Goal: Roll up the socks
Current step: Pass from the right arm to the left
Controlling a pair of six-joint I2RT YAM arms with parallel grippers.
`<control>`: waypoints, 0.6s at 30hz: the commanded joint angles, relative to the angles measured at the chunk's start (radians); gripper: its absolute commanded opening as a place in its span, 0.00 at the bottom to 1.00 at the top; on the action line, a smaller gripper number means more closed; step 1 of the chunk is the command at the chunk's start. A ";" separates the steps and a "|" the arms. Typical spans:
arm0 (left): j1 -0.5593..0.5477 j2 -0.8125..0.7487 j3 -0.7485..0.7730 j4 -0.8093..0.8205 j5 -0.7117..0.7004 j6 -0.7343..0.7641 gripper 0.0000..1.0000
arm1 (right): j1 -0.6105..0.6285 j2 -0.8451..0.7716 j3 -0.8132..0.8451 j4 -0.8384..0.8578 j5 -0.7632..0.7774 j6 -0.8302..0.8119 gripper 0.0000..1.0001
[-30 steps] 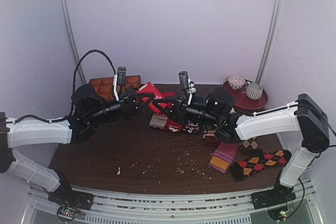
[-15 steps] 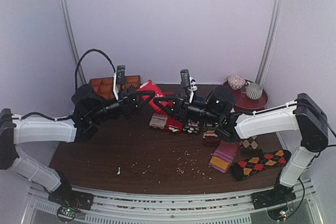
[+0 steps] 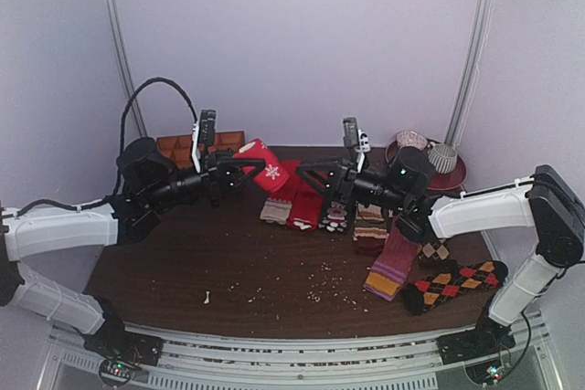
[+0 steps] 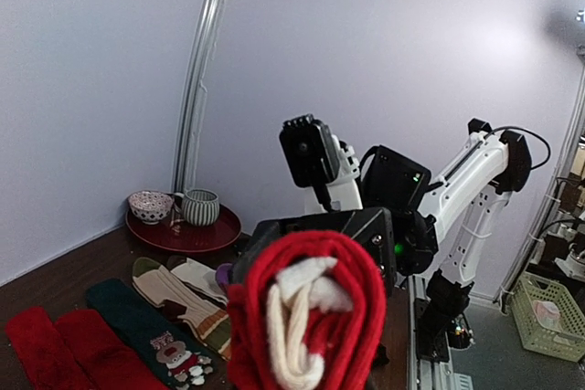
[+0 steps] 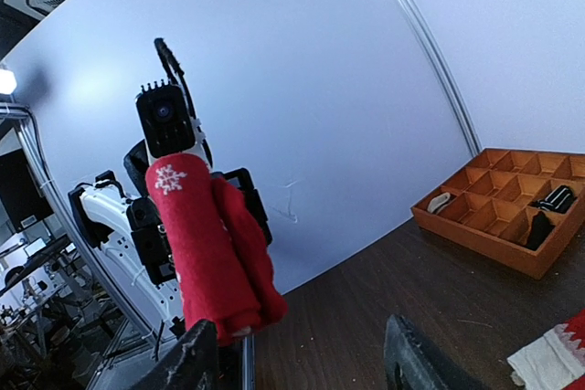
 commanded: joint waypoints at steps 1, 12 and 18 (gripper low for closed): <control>0.063 -0.058 0.058 -0.077 -0.058 0.041 0.00 | -0.044 -0.080 -0.028 -0.030 -0.022 -0.013 0.62; 0.445 0.099 0.334 -0.662 -0.288 0.076 0.00 | -0.050 -0.270 -0.047 -0.550 0.185 -0.190 0.58; 0.513 0.372 0.637 -0.998 -0.375 0.197 0.00 | -0.051 -0.315 -0.061 -0.768 0.254 -0.245 0.56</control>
